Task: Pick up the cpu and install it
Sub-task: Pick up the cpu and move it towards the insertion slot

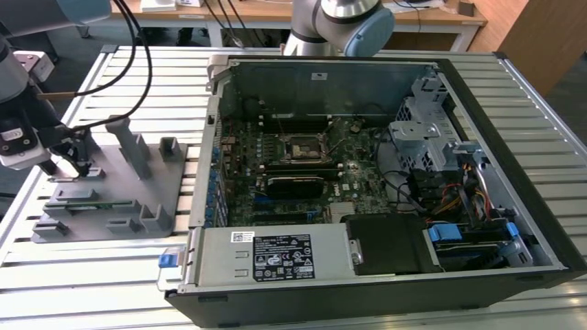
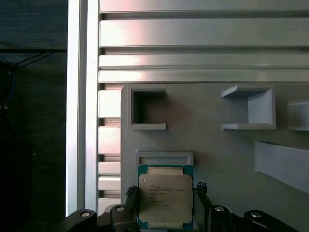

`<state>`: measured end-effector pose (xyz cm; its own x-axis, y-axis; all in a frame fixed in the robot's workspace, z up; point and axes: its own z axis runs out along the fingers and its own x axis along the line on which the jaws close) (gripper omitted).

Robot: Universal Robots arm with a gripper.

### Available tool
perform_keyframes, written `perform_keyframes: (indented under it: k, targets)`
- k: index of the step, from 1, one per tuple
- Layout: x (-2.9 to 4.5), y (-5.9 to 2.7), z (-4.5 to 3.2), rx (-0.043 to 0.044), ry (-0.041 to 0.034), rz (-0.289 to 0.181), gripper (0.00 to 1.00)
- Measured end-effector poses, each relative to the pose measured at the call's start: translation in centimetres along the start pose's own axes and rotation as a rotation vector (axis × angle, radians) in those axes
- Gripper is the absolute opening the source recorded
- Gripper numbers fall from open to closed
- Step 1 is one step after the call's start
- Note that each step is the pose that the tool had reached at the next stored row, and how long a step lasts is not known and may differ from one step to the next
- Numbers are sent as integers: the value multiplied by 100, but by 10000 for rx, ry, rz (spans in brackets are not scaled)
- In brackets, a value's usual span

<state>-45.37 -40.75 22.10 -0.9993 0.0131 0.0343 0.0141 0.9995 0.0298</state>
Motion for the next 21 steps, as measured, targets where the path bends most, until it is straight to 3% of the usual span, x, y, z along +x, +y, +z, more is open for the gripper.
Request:
perform_keyframes:
  k: [21]
  targets:
    - [6, 2, -56, -1, -21, 0, 54]
